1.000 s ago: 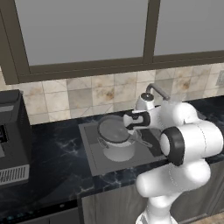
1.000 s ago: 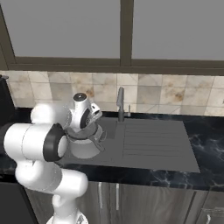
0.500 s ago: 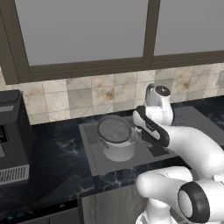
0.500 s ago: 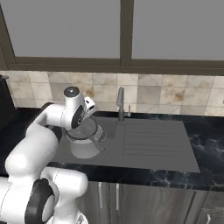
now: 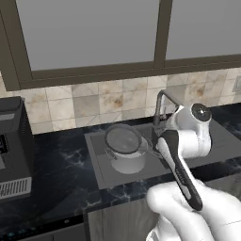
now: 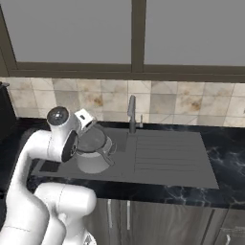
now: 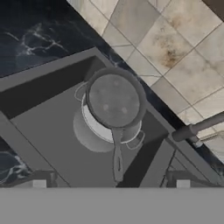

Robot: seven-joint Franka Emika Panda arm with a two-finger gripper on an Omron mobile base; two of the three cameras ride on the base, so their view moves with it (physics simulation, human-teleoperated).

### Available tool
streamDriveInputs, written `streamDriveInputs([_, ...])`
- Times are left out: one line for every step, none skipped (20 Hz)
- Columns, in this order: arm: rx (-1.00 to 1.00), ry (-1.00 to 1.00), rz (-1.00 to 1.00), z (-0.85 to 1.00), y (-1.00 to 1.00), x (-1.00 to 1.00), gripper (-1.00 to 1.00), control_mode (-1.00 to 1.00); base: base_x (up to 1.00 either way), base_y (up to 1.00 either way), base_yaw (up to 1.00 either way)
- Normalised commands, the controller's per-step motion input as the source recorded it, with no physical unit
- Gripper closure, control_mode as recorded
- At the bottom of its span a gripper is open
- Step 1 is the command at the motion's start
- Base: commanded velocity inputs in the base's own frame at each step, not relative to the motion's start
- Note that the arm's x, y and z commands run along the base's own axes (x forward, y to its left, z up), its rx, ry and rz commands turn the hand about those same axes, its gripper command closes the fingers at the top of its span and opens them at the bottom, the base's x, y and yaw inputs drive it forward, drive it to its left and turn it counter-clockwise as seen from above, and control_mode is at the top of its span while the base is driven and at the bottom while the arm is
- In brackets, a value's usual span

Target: Move the pot and pan from the stove into the sink.

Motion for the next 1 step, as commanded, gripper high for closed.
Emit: streamDriveInputs([0.00,-0.36,0.00,0.37,-0.04,-0.83,-1.00,-1.00,0.00,0.00,0.00])
